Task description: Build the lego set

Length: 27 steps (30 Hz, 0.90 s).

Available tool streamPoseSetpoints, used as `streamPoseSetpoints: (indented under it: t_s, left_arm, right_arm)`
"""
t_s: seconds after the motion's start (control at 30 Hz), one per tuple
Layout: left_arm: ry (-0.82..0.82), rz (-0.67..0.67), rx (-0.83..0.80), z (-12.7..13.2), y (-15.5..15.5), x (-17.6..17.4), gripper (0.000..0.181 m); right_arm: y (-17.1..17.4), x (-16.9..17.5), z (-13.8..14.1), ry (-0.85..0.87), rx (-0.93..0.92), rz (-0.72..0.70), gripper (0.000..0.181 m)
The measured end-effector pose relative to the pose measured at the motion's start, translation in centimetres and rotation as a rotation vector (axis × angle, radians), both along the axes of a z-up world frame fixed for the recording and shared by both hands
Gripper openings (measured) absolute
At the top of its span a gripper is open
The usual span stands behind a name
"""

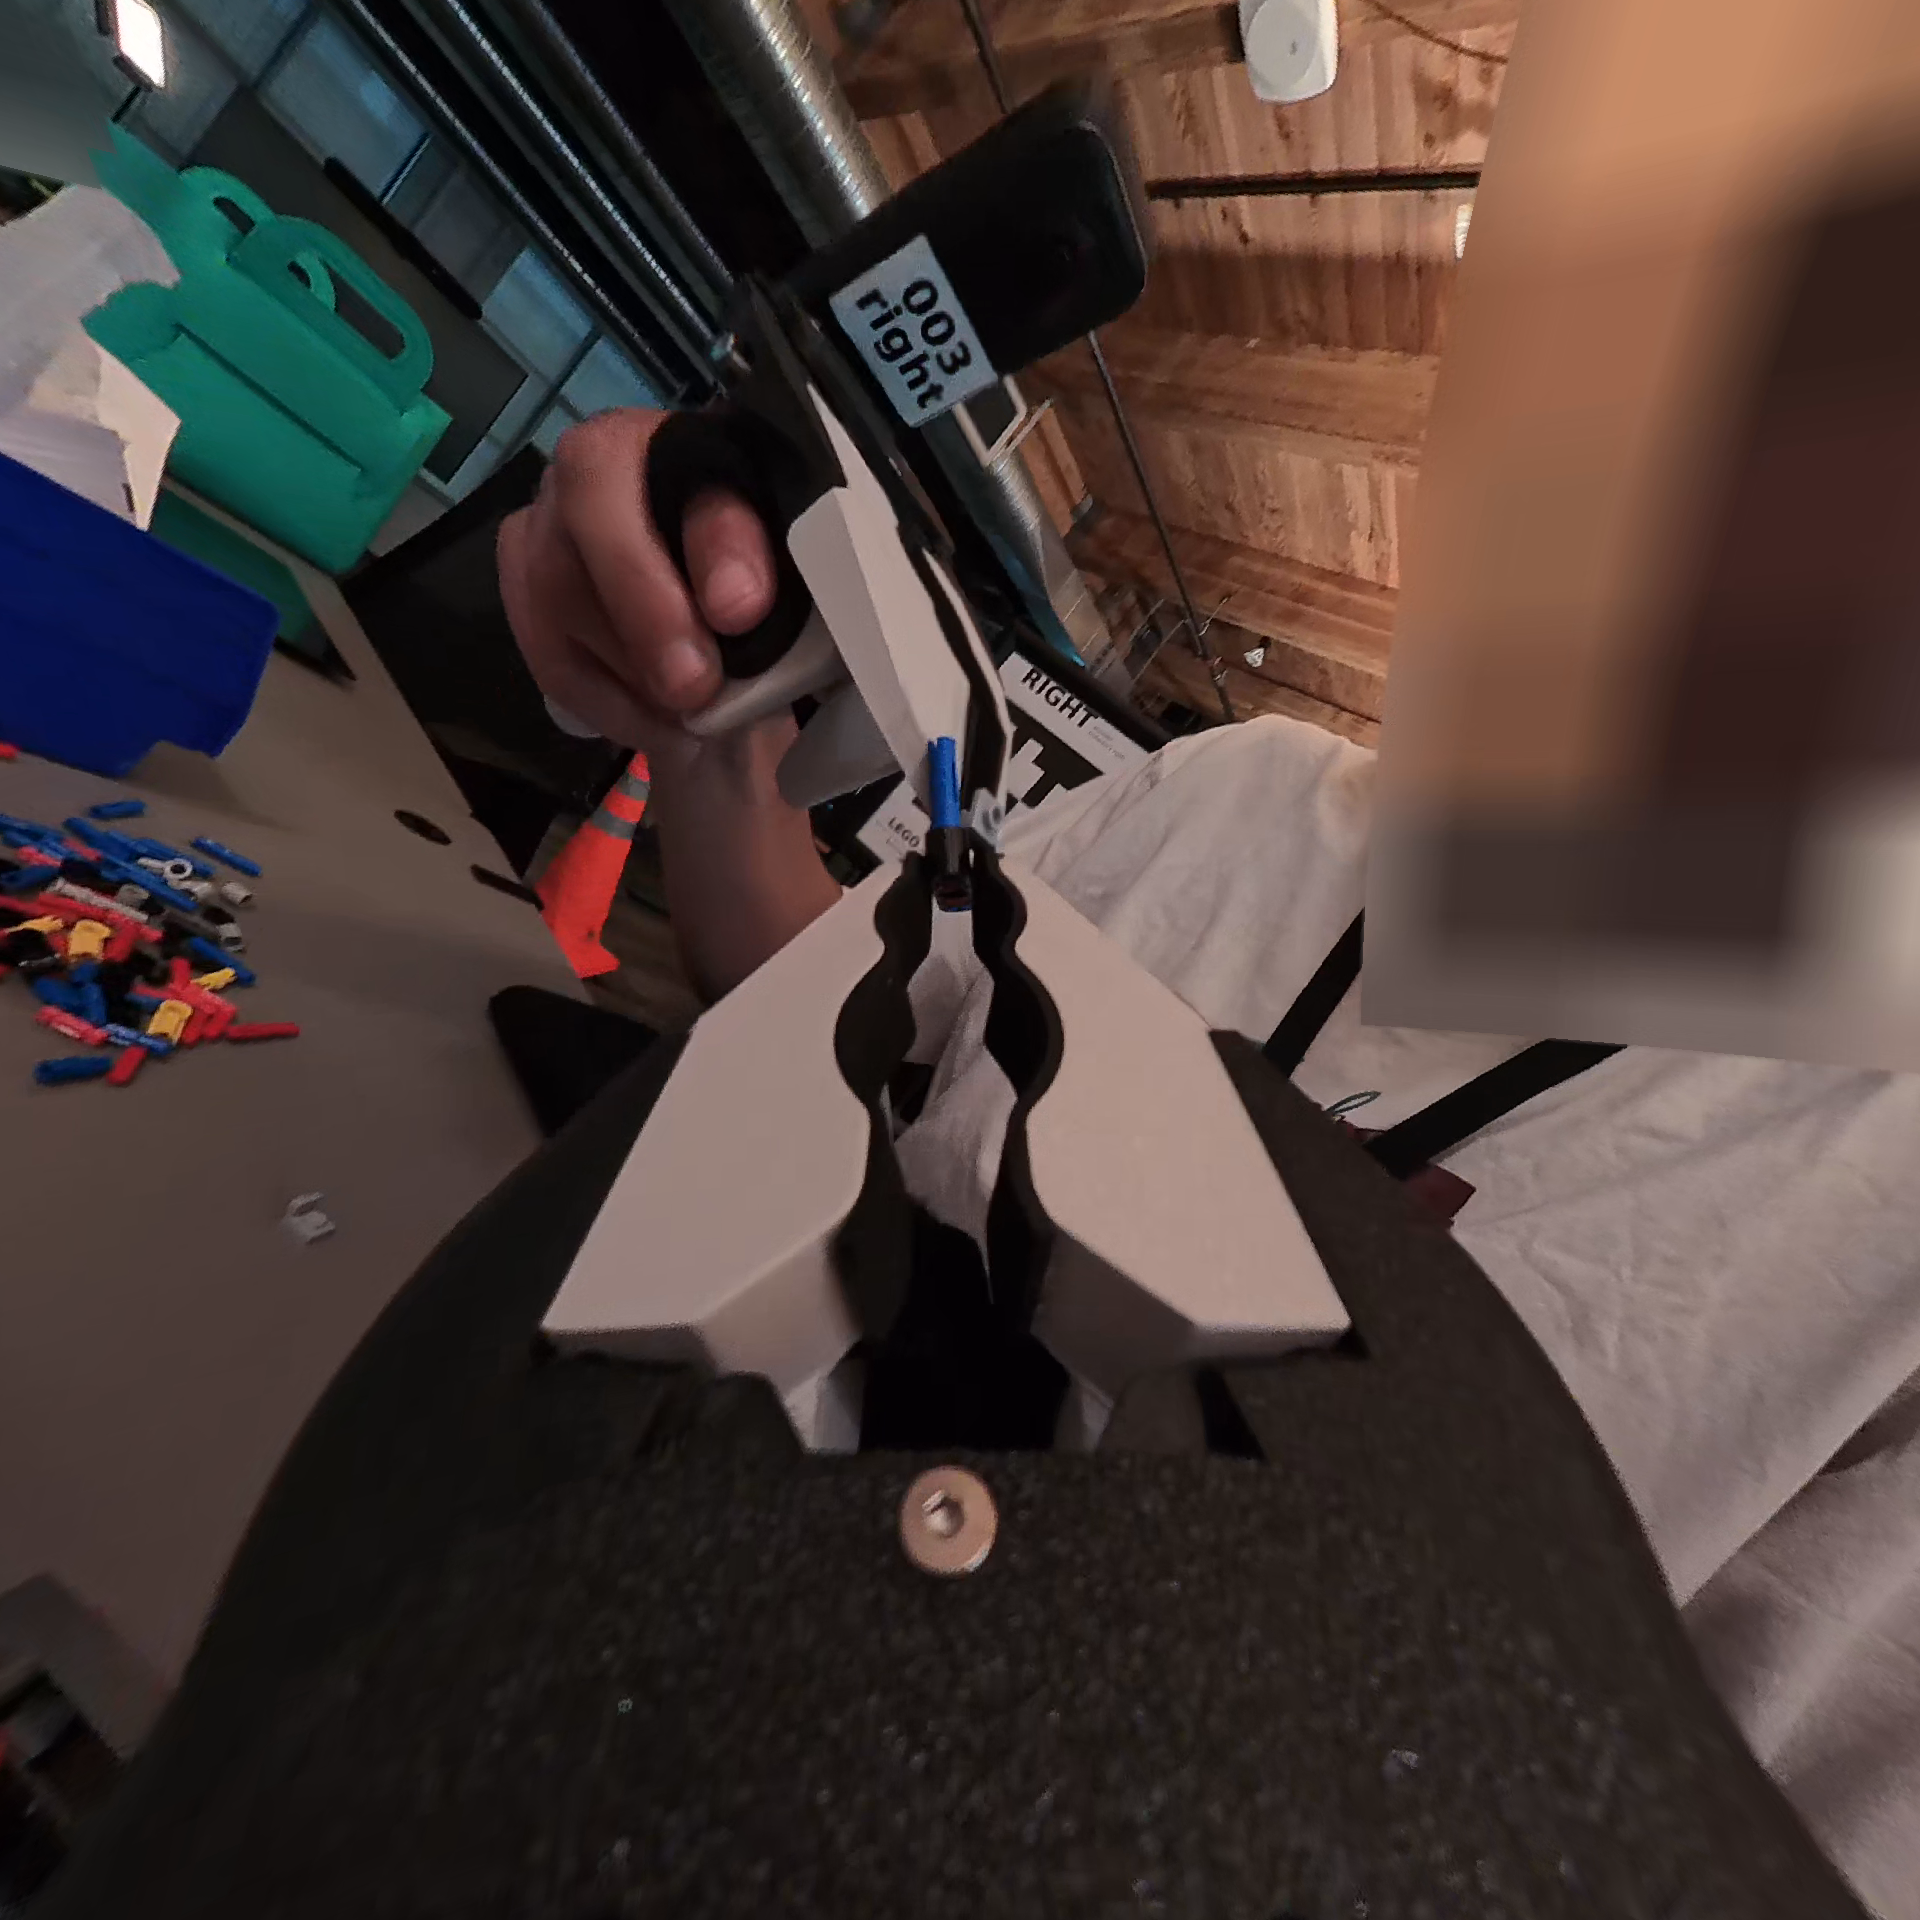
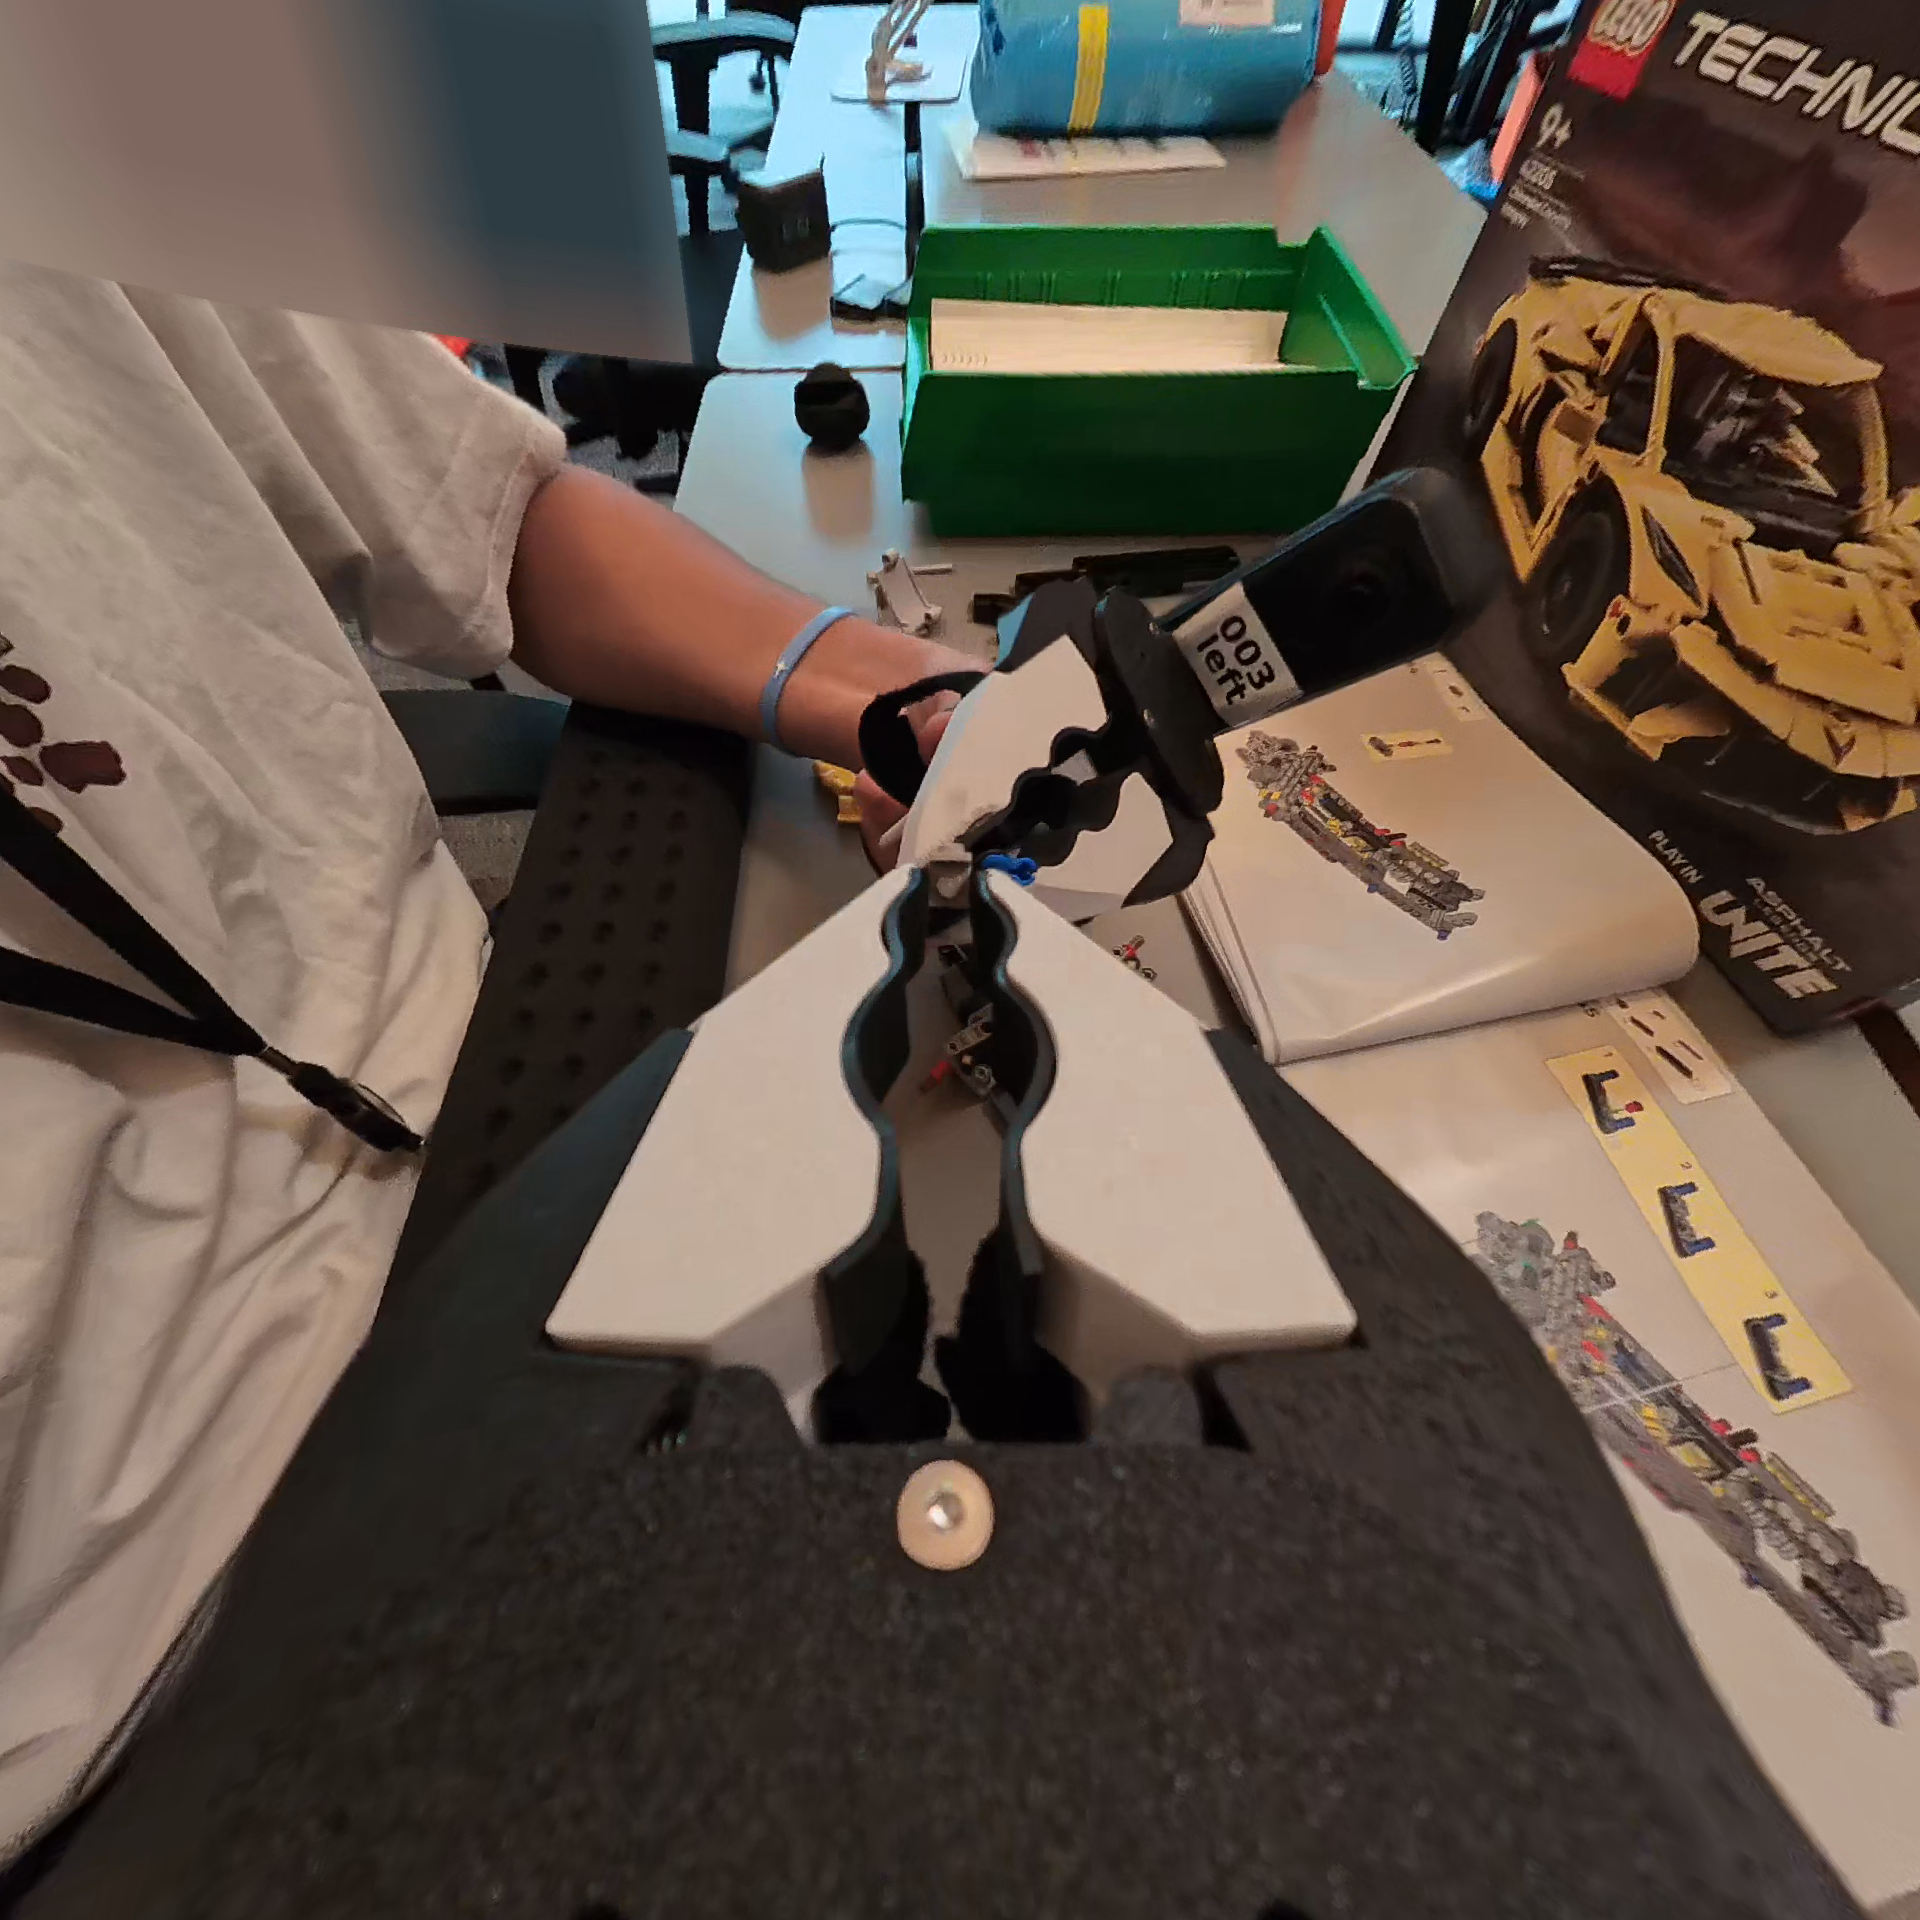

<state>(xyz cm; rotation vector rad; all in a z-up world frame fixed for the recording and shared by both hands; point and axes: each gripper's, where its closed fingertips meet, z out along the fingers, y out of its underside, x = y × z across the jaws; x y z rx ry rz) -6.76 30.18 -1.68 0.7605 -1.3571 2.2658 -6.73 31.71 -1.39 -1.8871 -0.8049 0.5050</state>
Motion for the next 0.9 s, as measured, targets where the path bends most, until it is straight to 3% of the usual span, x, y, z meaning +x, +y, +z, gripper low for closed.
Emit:
streamPoseSetpoints:
  t_s: [0.03, 0.27, 0.53, 0.77, 0.9]
  left_arm:
    - [-0.006, 0.000, -0.019, 0.3, 0.1, -0.1, 0.006]
    - [-0.083, -0.030, -0.109, 2.1, 0.4, -1.3, 0.006]
    - [-0.102, -0.006, -0.143, 2.8, 1.2, -1.4, 0.006]
    - [-0.096, 0.038, -0.109, 2.5, 1.0, -0.8, 0.006]
    - [-0.087, 0.114, -0.048, 1.7, 0.9, 0.2, 0.006]
  right_arm:
    - [0.1, -0.1, 0.3, -0.021, -0.005, 0.008, 0.006]
    - [0.5, -1.8, 2.2, -0.122, 0.005, 0.119, 0.007]
    - [1.1, -2.1, 2.8, -0.150, -0.007, 0.119, 0.012]
    - [1.1, -0.4, 4.4, -0.085, 0.056, -0.004, 0.019]
    - [1.2, 0.8, 3.9, -0.026, 0.009, -0.162, 0.019]
